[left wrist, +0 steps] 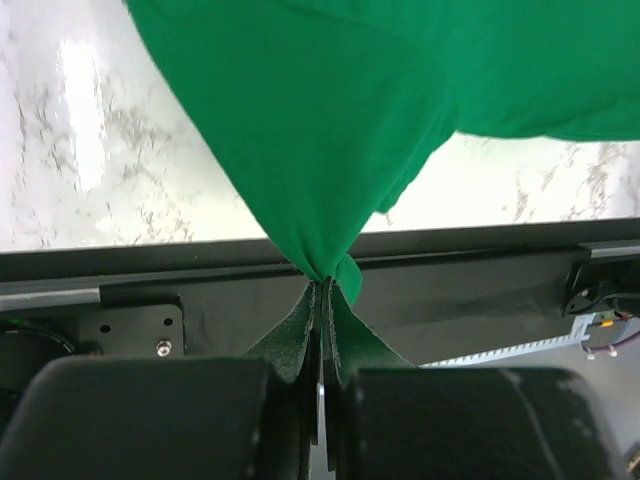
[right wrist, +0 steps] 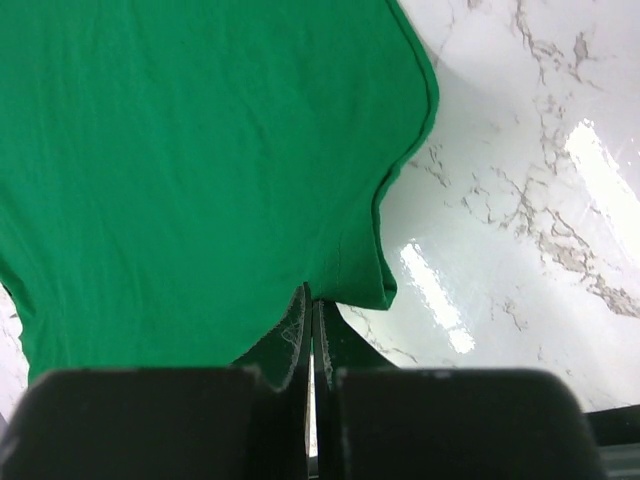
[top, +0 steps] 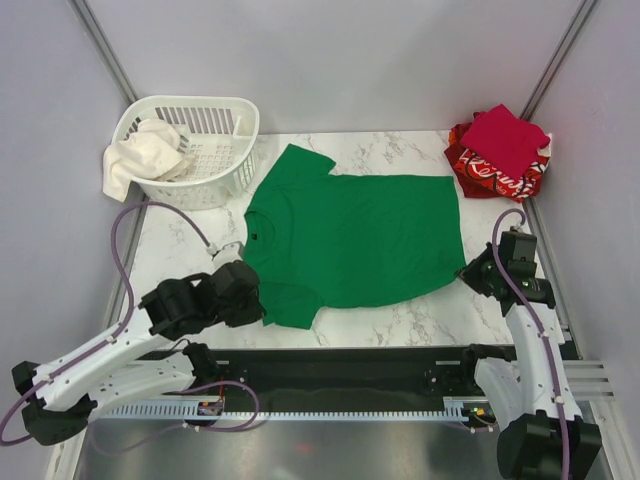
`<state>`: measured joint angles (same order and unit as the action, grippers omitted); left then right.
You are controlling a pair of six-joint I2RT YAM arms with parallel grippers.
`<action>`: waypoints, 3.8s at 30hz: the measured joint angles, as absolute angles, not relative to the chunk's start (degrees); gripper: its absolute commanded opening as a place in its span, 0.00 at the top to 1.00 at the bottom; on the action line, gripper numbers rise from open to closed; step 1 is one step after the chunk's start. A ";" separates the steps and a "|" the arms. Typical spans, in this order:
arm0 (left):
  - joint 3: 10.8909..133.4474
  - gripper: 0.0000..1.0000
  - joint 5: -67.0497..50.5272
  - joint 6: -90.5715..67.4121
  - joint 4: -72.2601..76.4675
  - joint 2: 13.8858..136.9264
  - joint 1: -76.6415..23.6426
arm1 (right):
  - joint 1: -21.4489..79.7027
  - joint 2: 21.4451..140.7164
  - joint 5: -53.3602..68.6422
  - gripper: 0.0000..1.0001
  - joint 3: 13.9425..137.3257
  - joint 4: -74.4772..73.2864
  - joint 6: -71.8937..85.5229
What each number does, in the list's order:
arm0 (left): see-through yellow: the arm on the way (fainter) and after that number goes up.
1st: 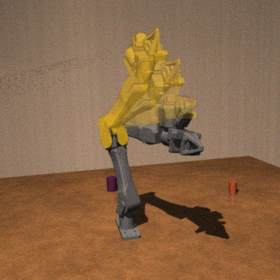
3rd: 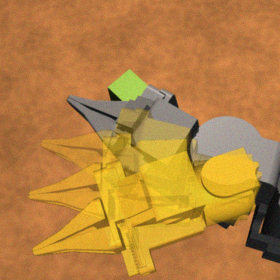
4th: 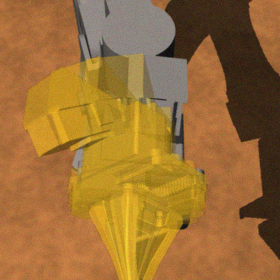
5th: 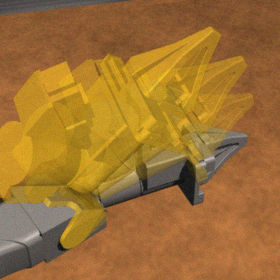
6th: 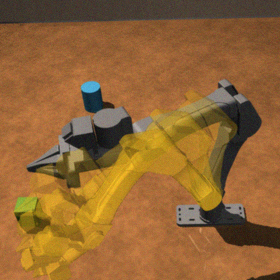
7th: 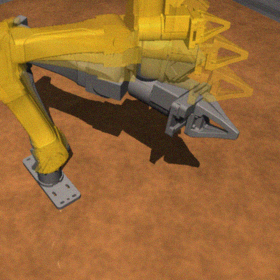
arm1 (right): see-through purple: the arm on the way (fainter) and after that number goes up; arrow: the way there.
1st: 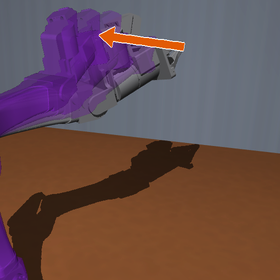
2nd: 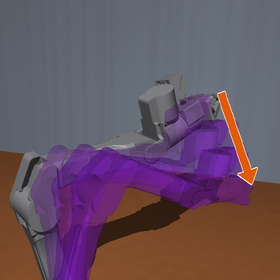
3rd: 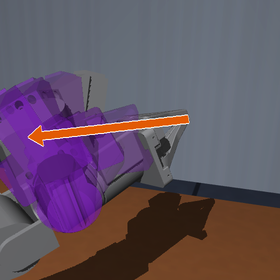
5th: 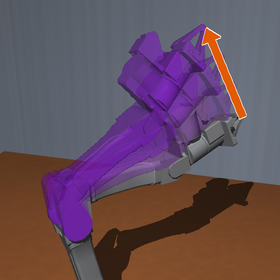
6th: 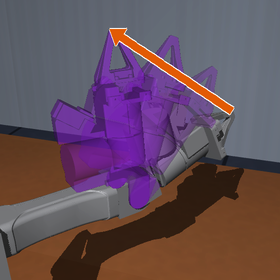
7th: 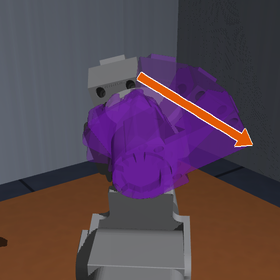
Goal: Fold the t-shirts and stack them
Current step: Fold the tshirt
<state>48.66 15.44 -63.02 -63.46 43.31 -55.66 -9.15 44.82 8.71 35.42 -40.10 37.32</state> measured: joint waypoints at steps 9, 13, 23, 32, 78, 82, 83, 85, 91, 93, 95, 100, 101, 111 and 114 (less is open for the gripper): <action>66.94 0.98 16.05 -47.81 -61.76 66.94 -45.56 | -9.10 57.80 8.08 1.00 42.41 -36.01 37.26; 72.58 0.98 12.84 -39.86 -59.48 73.60 -37.08 | -9.10 64.47 7.60 1.00 46.83 -33.21 37.32; 86.59 0.98 6.46 -27.46 -56.53 90.08 -27.18 | -8.97 78.02 6.11 1.00 52.64 -27.66 38.61; 97.86 0.98 3.46 -22.79 -55.96 103.46 -22.65 | -8.73 83.09 4.60 1.00 55.81 -24.97 39.40; 55.94 0.25 3.81 -29.54 -36.23 86.46 -18.02 | -9.04 79.02 7.29 0.02 38.70 -15.94 37.67; 55.99 0.28 6.09 -31.05 -34.11 90.65 -17.37 | -11.25 81.56 9.76 0.02 38.63 -12.86 38.26; 56.05 0.29 6.48 -31.31 -33.91 91.96 -17.10 | -12.03 81.97 10.74 0.02 38.65 -11.92 38.52; 56.31 0.35 7.05 -31.75 -33.76 94.37 -16.45 | -12.99 82.50 11.90 0.03 38.65 -10.66 39.00; 58.15 0.59 6.90 -32.58 -34.20 97.56 -13.10 | -13.93 82.94 12.12 0.18 38.48 -9.43 39.75; 58.41 0.72 6.76 -32.73 -34.17 97.82 -12.45 | -14.20 82.96 11.66 0.34 37.95 -8.91 40.05; 58.70 0.80 6.44 -32.82 -33.87 98.04 -12.14 | -14.46 83.02 11.20 0.52 37.10 -8.23 40.56; 59.29 0.86 5.78 -32.77 -33.63 98.59 -12.10 | -14.63 83.09 10.50 0.70 35.57 -7.33 41.23; 59.29 0.86 5.72 -32.77 -33.63 98.59 -12.08 | -14.63 83.02 10.52 0.68 35.29 -7.31 41.36; 59.31 0.87 5.63 -32.77 -33.56 98.63 -12.08 | -14.48 71.68 8.73 0.33 30.94 -13.02 39.18; 59.31 0.88 5.56 -32.77 -33.56 98.65 -12.08 | -14.48 70.26 8.93 0.37 29.12 -13.45 38.87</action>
